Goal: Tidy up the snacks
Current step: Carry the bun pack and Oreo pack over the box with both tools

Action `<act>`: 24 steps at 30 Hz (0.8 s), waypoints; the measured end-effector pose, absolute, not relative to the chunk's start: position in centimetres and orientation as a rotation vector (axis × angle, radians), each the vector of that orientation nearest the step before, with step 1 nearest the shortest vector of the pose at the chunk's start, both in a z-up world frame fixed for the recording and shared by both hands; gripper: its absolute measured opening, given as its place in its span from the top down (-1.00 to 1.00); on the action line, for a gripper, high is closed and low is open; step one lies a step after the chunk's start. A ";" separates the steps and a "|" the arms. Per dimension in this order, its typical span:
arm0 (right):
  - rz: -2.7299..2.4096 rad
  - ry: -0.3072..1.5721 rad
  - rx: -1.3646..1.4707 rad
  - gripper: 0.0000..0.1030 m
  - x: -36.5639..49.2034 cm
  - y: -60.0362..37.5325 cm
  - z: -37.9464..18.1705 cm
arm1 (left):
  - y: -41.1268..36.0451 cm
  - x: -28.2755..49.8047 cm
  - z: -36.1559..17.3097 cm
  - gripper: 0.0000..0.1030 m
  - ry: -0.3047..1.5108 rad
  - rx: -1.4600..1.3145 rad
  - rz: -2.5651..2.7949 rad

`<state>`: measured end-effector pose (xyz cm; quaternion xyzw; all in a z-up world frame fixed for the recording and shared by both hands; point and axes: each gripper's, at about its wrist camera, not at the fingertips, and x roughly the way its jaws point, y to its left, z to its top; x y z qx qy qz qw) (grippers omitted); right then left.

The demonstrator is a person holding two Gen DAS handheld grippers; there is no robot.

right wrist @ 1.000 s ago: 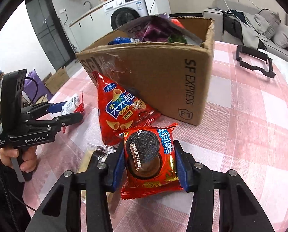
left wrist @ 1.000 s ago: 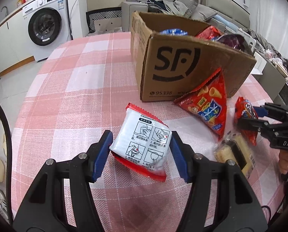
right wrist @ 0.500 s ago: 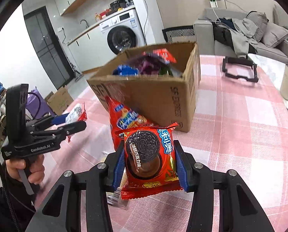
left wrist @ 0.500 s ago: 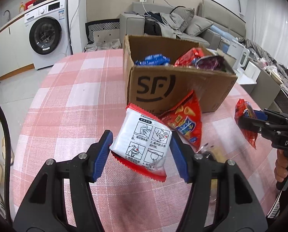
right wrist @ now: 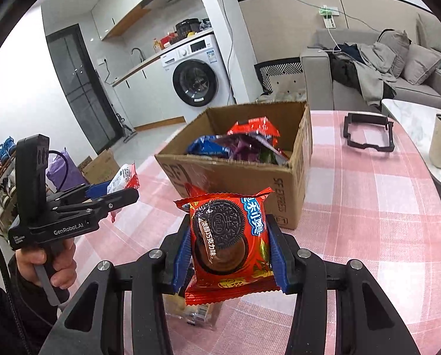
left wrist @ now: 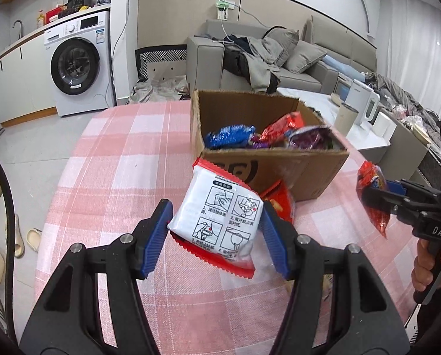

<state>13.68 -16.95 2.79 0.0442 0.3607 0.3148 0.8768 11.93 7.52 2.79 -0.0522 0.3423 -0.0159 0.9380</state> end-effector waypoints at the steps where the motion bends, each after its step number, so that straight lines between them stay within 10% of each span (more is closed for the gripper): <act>1: 0.657 0.749 0.093 0.09 13.8 -17.0 3.0 | 7.4 12.0 3.2 -0.12 0.694 -0.107 -0.033; 24: 0.646 0.651 0.137 0.09 14.7 -17.3 8.0 | 5.8 14.2 9.3 -0.12 0.613 -0.080 -0.050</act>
